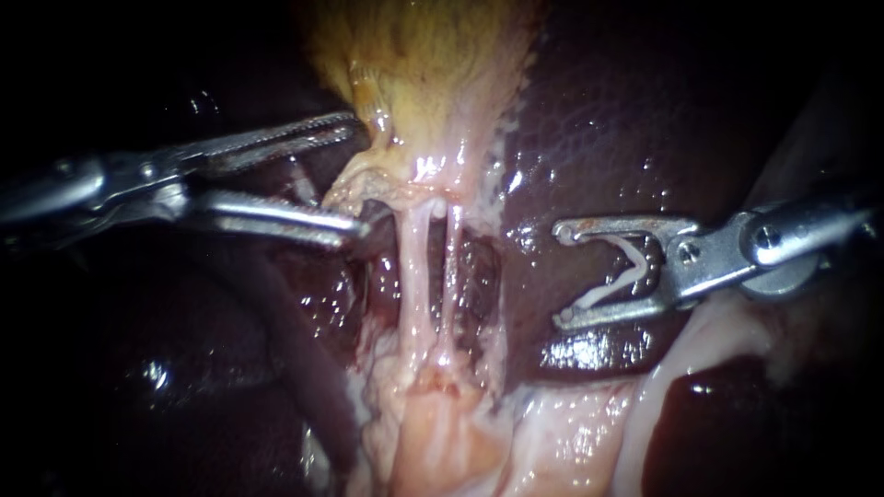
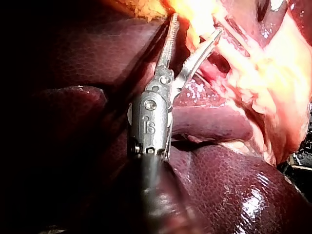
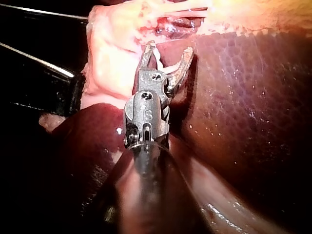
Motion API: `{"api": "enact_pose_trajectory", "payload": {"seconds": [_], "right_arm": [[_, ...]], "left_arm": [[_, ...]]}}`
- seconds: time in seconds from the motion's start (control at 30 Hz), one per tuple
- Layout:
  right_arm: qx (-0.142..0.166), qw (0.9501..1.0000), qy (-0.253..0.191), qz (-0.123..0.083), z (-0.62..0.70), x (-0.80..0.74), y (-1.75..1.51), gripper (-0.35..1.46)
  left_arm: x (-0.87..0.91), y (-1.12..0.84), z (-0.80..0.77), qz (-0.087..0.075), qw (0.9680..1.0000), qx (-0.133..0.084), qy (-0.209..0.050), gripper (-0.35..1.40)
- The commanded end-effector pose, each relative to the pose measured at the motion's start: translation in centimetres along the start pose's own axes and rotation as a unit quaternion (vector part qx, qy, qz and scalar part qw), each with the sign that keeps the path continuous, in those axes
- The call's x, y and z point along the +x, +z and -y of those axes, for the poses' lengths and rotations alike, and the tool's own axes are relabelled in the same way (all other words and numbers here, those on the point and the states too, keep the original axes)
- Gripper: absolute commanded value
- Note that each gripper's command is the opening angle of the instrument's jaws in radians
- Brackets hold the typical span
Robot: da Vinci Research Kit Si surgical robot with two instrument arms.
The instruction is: Grabbing gallbladder
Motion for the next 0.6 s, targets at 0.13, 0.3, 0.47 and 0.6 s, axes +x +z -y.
{"api": "enact_pose_trajectory", "payload": {"seconds": [0.13, 0.3, 0.47, 0.6], "right_arm": [[0.000, 1.0000, 0.000, 0.000, 0.00, 0.00, 0.00, 0.50], [0.000, 1.0000, 0.000, 0.000, 0.00, -0.01, 0.00, 0.50], [0.000, 1.0000, 0.000, 0.000, 0.00, -0.01, 0.01, 0.50], [0.000, 1.0000, 0.000, 0.000, 0.00, -0.01, 0.01, 0.50]], "left_arm": [[0.00, -0.01, -0.02, 0.001, 1.0000, 0.002, 0.000, 0.31], [0.03, -0.06, -0.03, 0.007, 0.9999, 0.003, -0.012, -0.35], [0.03, -0.09, -0.03, 0.024, 0.9996, 0.003, -0.017, -0.35], [0.03, -0.12, -0.03, 0.030, 0.9994, 0.002, -0.019, -0.35]]}}
